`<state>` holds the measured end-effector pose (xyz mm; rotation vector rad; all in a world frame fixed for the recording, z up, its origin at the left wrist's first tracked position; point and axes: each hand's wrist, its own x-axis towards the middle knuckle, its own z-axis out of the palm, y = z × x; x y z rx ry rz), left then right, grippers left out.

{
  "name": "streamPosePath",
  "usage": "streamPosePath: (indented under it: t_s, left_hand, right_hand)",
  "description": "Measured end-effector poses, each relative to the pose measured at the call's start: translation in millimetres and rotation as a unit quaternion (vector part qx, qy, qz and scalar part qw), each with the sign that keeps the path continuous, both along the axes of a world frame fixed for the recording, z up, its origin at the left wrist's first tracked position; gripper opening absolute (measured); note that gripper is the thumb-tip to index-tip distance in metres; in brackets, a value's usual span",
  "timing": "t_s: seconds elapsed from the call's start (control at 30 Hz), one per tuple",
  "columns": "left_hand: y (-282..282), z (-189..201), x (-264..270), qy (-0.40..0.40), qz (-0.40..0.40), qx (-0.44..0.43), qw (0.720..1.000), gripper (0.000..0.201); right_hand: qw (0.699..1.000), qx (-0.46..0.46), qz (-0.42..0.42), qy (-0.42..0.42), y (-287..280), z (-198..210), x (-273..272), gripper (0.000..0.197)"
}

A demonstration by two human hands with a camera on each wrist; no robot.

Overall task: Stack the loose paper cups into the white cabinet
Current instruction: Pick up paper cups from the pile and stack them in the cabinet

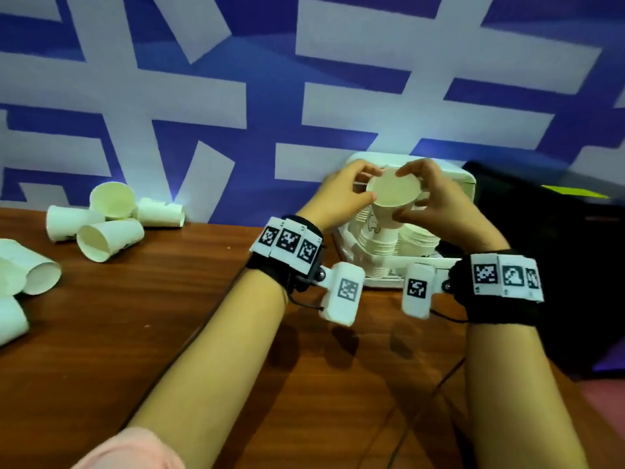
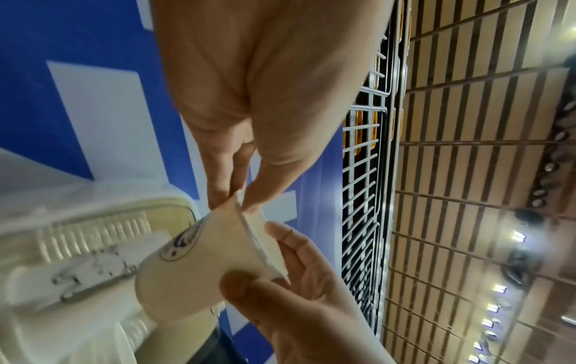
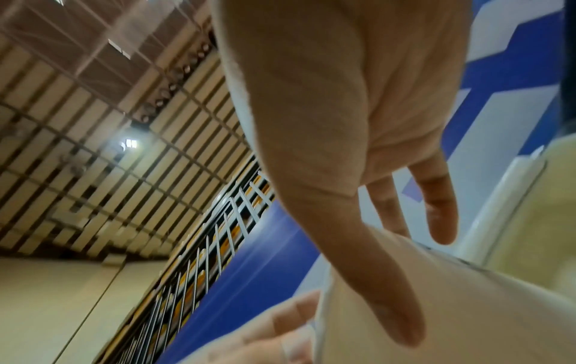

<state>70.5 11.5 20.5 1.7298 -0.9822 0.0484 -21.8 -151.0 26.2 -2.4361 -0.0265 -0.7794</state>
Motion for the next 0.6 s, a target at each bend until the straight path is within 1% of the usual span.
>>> streamPosePath:
  t_s: [0.07,0.13,0.23,0.33,0.47,0.6]
  left_hand:
    - [-22.7,4.3,-7.0,-0.006,-0.026,-0.01,1.0,0.031]
    - [-45.0,8.4,-11.2,-0.01,-0.033,-0.019,0.999,0.029]
    - [-73.5,12.8,-15.7,-0.037,-0.02,-0.008,0.999,0.033]
    - [-93.9,12.3,-16.5,-0.091,0.017,0.028,0.995,0.039]
    - [-109.7,5.0,-11.1,-0.103,0.013,0.054,0.993,0.044]
    - [-120.2,-4.6,-9.6,-0.109,0.038,0.089,0.989,0.047]
  right_hand:
    - [0.999,0.024,-0.016,-0.014,-19.6,6.1,-15.0,0.063]
    - [0.998,0.036,-0.032,-0.032,-36.7,6.4,-24.0,0.062]
    - [0.994,0.063,-0.05,-0.078,-54.4,-2.6,-22.9,0.062]
    - [0.988,0.094,-0.06,-0.109,-63.8,-14.8,-16.5,0.063]
    - [0.983,0.123,-0.077,-0.116,-68.8,-28.5,-7.3,0.063]
    - [0.985,0.109,-0.097,-0.089,-74.7,-39.8,2.1,0.065]
